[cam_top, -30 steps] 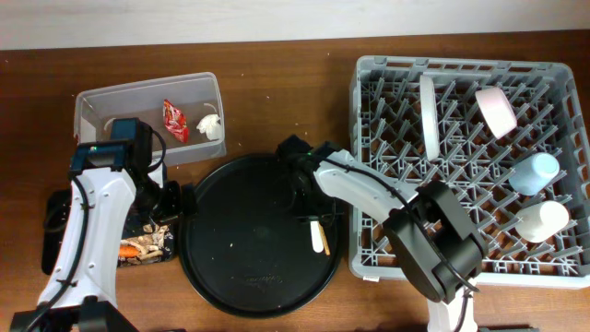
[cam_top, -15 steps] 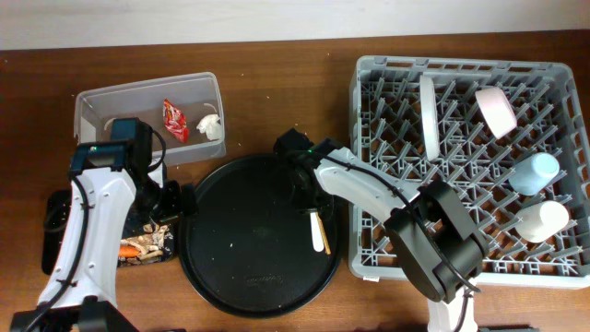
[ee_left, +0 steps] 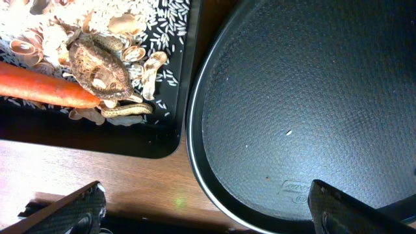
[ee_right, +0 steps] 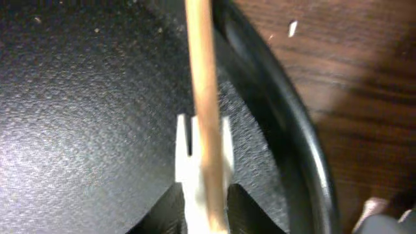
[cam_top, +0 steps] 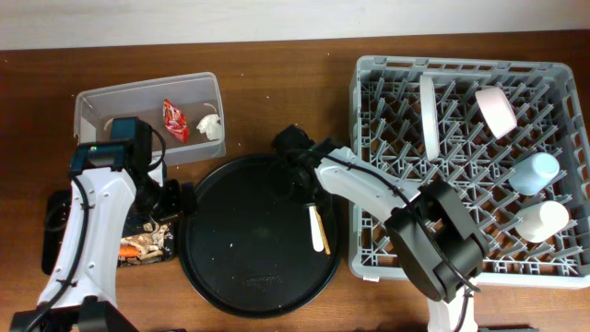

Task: Sort waste into correct bins and load items into the dishwasher rack
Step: 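Carry the chopstick right and drop it into the rack's front left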

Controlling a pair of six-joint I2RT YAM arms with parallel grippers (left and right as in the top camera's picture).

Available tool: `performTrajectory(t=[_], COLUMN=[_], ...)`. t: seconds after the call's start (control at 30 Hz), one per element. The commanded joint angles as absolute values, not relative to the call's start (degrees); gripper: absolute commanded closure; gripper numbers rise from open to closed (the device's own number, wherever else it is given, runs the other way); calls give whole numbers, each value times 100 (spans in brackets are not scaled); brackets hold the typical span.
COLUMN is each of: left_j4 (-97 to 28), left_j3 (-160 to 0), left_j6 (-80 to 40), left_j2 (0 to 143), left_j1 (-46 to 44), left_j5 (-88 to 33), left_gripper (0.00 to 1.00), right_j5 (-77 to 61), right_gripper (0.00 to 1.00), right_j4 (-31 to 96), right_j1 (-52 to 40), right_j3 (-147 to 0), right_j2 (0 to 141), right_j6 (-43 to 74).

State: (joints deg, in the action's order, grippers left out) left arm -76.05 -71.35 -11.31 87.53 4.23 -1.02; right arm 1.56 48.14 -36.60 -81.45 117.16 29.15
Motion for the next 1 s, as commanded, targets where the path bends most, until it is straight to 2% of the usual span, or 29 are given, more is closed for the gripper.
performTrajectory(t=[0.0, 0.2, 0.47, 0.6, 0.83, 0.97], left_j4=[-7590, -7592, -7592, -7590, -7570, -7566], left_j3=[-7124, -7124, -7124, -7124, -7124, -7124], left_j6=[-1020, -1020, -1020, -1020, -1020, -1020], left_j2=[8731, 8731, 8731, 8731, 8731, 8729], left_j1=[416, 416, 416, 416, 416, 416], left_j5=[-62, -64, -62, -62, -62, -62], left_gripper=[1, 1, 1, 1, 1, 1], right_j5=[307, 307, 255, 683, 777, 775], right_gripper=[81, 96, 96, 96, 96, 96], right_j4=[4825, 4956, 6386, 7118, 7846, 7924], right_j1=[-3500, -3481, -3479, -3417, -2515, -2078], right_j3=[-8235, -8267, -9544, -10267, -10261, -9701], right_j2=[11544, 11542, 11262, 10809, 10381, 10381], right_j6=[2895, 2893, 2735, 2744, 2897, 2897])
